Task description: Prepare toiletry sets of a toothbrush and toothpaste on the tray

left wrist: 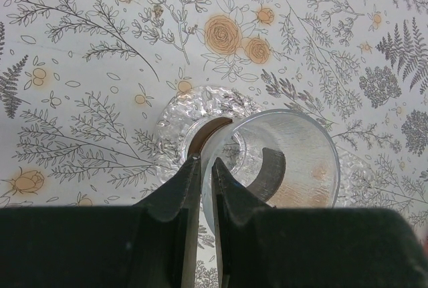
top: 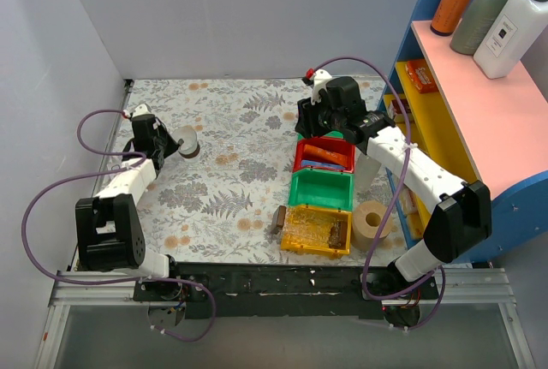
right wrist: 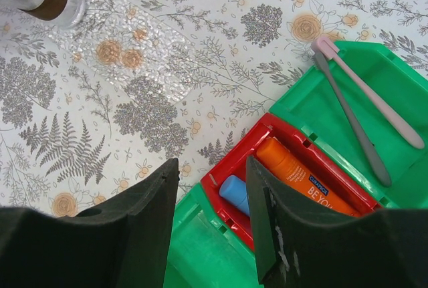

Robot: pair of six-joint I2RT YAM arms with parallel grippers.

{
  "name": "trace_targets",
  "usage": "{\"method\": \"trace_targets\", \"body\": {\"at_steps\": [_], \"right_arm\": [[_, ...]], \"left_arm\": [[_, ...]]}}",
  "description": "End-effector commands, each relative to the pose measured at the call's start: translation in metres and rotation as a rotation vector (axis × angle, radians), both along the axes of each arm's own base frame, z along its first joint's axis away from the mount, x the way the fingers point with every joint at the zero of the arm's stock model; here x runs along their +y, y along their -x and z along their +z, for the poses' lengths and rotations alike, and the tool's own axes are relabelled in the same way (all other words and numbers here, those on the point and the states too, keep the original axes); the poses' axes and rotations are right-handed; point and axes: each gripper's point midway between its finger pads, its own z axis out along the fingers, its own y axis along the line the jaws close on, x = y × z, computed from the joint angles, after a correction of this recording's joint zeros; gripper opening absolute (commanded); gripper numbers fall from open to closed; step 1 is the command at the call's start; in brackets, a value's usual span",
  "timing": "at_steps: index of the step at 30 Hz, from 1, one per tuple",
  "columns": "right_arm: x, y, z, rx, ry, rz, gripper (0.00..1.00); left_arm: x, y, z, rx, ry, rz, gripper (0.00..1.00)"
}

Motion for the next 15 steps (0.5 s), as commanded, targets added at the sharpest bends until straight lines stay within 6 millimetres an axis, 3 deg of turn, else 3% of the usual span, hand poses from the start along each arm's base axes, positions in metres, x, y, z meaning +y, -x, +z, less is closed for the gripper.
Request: {"method": "trace_targets", "body": {"at_steps": [1, 15], "right_arm": [[0.0044, -0.0029, 0.0195, -0.053, -0.042, 0.014, 0.53], [0.0041, -0.0025, 0.0166, -0.043, -0.04, 0.014, 0.54]], "left_arm": [[0.0007, -0.0138, 0.0181, -0.045, 0.002, -0.013, 0.0], [0.0023, -0.0162, 0.0253, -0.042, -0.01, -0.016, 0.13]]}}
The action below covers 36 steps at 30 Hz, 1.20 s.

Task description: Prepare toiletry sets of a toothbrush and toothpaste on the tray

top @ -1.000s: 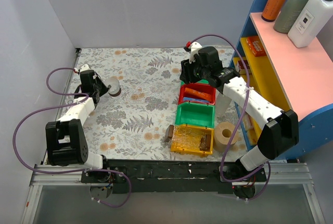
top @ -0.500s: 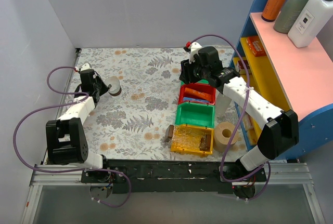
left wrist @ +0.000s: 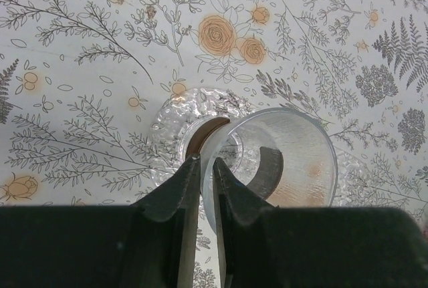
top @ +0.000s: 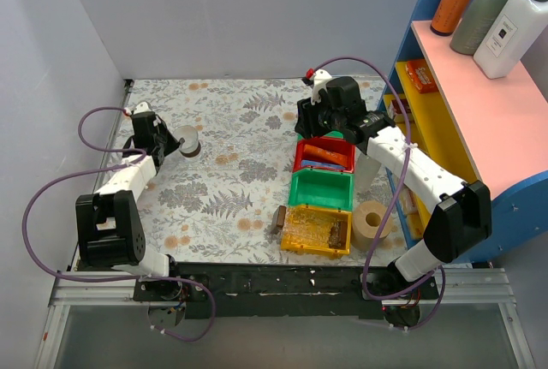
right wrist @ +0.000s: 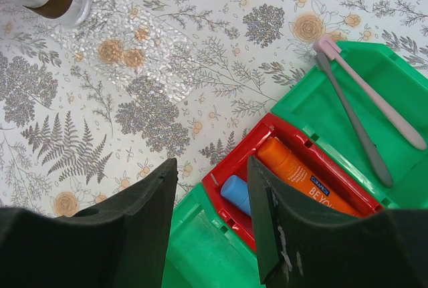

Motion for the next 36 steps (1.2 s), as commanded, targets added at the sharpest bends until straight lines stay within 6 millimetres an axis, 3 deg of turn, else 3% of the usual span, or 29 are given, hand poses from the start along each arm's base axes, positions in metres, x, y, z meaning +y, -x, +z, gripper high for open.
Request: {"method": "trace_targets", "body": {"at_steps": [1, 14, 22, 31, 32, 36], "right_arm": [[0.003, -0.004, 0.016, -0.046, -0.036, 0.005, 0.54], [0.003, -0.003, 0.015, -0.042, -0.034, 0.008, 0.56], [0.004, -0.003, 0.015, -0.04, -0.037, 0.016, 0.56], [0.003, -0.003, 0.016, -0.043, -0.036, 0.014, 0.57], [0.003, -0.003, 0.018, -0.047, -0.036, 0.013, 0.57], [0.003, -0.003, 0.016, -0.046, -0.031, 0.008, 0.57]], "left_arm": [[0.005, -0.011, 0.025, -0.053, -0.02, 0.0, 0.14], [0.005, -0.011, 0.029, -0.056, -0.025, -0.004, 0.27], [0.005, -0.01, 0.038, -0.081, -0.038, -0.012, 0.53], [0.007, -0.005, 0.062, -0.14, -0.097, -0.037, 0.84], [0.008, -0.004, 0.066, -0.148, -0.103, -0.034, 0.93], [0.012, -0.002, 0.077, -0.167, -0.142, -0.034, 0.98]]}}
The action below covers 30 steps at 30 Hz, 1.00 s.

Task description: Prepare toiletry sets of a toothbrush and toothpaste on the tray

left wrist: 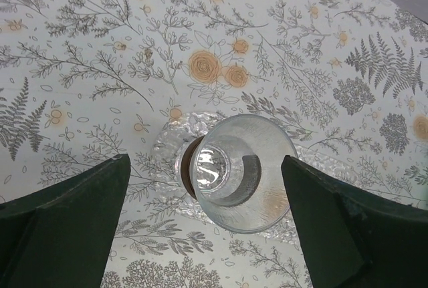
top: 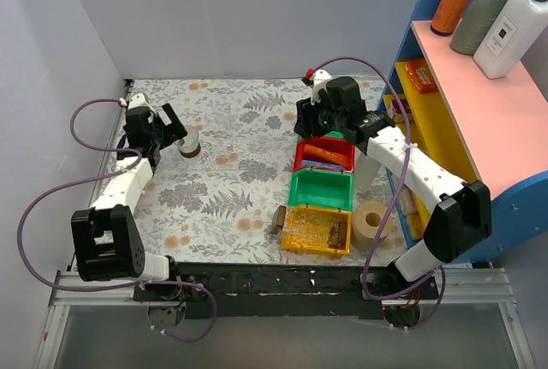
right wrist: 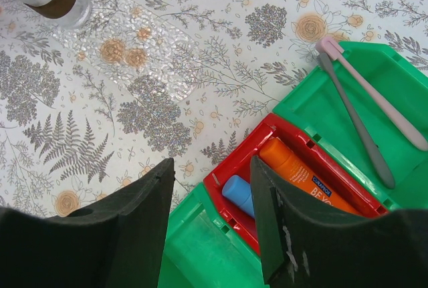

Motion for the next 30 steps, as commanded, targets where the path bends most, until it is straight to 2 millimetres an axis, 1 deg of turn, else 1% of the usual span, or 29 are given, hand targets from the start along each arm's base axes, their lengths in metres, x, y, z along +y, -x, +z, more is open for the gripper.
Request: {"method": "trace_targets", "body": {"at_steps": [1, 4, 6, 10, 11, 12, 13, 14, 15, 16, 17, 18, 19, 20, 22, 23, 25, 26, 28, 29, 30], "right_arm": [[0.002, -0.005, 0.016, -0.049, -0.028, 0.002, 0.57], [0.003, -0.005, 0.016, -0.05, -0.031, 0.004, 0.57], [0.003, -0.006, 0.017, -0.052, -0.036, 0.001, 0.57], [0.004, -0.007, 0.018, -0.057, -0.043, -0.003, 0.56], [0.004, -0.008, 0.02, -0.063, -0.046, -0.003, 0.56], [0.005, -0.008, 0.019, -0.06, -0.046, -0.004, 0.56], [0.005, -0.009, 0.021, -0.065, -0.048, -0.005, 0.56], [0.004, -0.009, 0.021, -0.065, -0.048, -0.008, 0.56], [0.005, -0.01, 0.02, -0.062, -0.048, -0.009, 0.56], [0.005, -0.01, 0.022, -0.065, -0.051, -0.01, 0.56], [0.004, -0.01, 0.022, -0.066, -0.05, -0.013, 0.56], [0.004, -0.01, 0.023, -0.066, -0.05, -0.016, 0.56], [0.003, -0.01, 0.021, -0.064, -0.047, -0.019, 0.56], [0.002, -0.009, 0.022, -0.067, -0.047, -0.023, 0.56], [0.0, -0.008, 0.023, -0.072, -0.046, -0.03, 0.56], [-0.003, -0.007, 0.022, -0.072, -0.04, -0.038, 0.56], [-0.005, -0.007, 0.022, -0.077, -0.036, -0.047, 0.56], [-0.008, -0.007, 0.021, -0.079, -0.029, -0.055, 0.56], [-0.011, -0.007, 0.023, -0.087, -0.025, -0.069, 0.56], [-0.015, -0.009, 0.023, -0.091, -0.018, -0.097, 0.55], [-0.019, -0.008, 0.025, -0.095, -0.018, -0.113, 0.55]], "left_arm": [[0.009, 0.001, 0.046, -0.101, -0.078, 0.001, 0.98], [0.011, 0.003, 0.054, -0.111, -0.102, -0.005, 0.98], [0.012, 0.005, 0.063, -0.132, -0.118, -0.004, 0.98], [0.017, 0.013, 0.074, -0.135, -0.184, 0.015, 0.98], [0.01, 0.014, 0.075, -0.134, -0.194, 0.002, 0.98], [0.007, 0.016, 0.085, -0.153, -0.207, 0.001, 0.98], [0.002, 0.018, 0.086, -0.144, -0.219, -0.005, 0.98], [-0.015, 0.019, 0.088, -0.143, -0.245, -0.028, 0.98], [-0.022, 0.019, 0.095, -0.151, -0.261, -0.031, 0.98], [-0.03, 0.021, 0.094, -0.137, -0.276, -0.038, 0.98], [-0.045, 0.023, 0.095, -0.135, -0.296, -0.048, 0.98], [-0.053, 0.023, 0.094, -0.126, -0.299, -0.057, 0.98], [-0.059, 0.026, 0.098, -0.122, -0.301, -0.057, 0.98], [-0.072, 0.028, 0.099, -0.123, -0.299, -0.07, 0.98], [-0.085, 0.03, 0.105, -0.126, -0.277, -0.078, 0.98], [-0.102, 0.033, 0.107, -0.129, -0.272, -0.112, 0.98], [-0.117, 0.036, 0.113, -0.121, -0.278, -0.118, 0.98], [-0.137, 0.041, 0.113, -0.119, -0.277, -0.156, 0.98], [-0.155, 0.048, 0.111, -0.098, -0.266, -0.176, 0.97], [-0.176, 0.052, 0.109, -0.093, -0.254, -0.219, 0.97], [-0.188, 0.057, 0.106, -0.083, -0.237, -0.248, 0.96]]}}
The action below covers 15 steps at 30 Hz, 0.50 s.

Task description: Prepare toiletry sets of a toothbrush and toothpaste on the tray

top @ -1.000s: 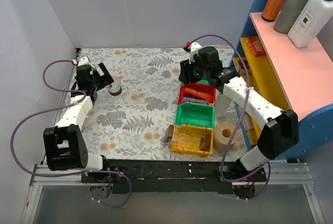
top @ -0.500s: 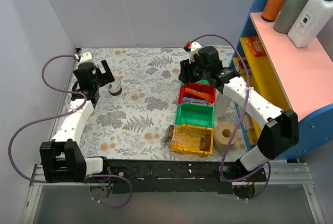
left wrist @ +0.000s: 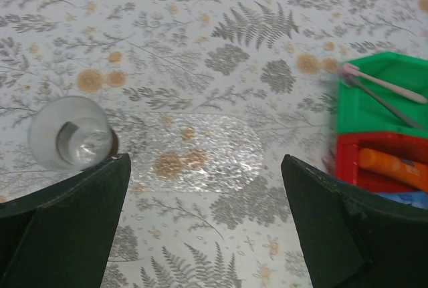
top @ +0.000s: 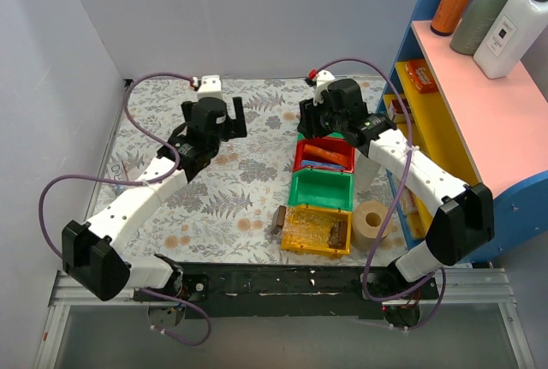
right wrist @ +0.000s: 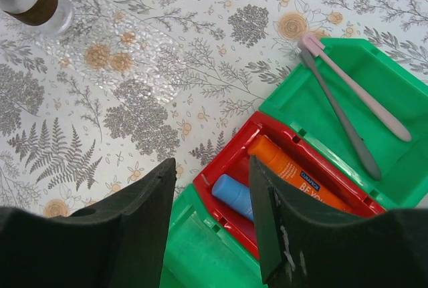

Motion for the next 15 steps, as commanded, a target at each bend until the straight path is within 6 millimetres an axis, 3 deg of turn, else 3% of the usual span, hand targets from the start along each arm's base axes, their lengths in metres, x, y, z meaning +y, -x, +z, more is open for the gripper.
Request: {"method": "trace_targets", "body": {"at_steps": [1, 5, 8, 10, 15], "right_arm": [[-0.013, -0.003, 0.027, -0.079, -0.031, -0.074, 0.55], [-0.026, -0.006, 0.039, -0.131, -0.039, -0.147, 0.54], [-0.031, -0.004, 0.044, -0.15, -0.043, -0.163, 0.54], [-0.034, 0.0, 0.043, -0.15, -0.043, -0.166, 0.54], [-0.041, 0.005, 0.042, -0.162, -0.042, -0.183, 0.55]], "left_arm": [[-0.043, 0.023, -0.006, 0.068, 0.032, -0.037, 0.95], [-0.107, 0.059, -0.032, 0.176, 0.069, -0.179, 0.93], [-0.14, 0.087, -0.057, 0.271, 0.092, -0.234, 0.91], [-0.152, 0.102, -0.074, 0.331, 0.091, -0.259, 0.91], [-0.179, 0.136, -0.087, 0.418, 0.131, -0.321, 0.9]]}}
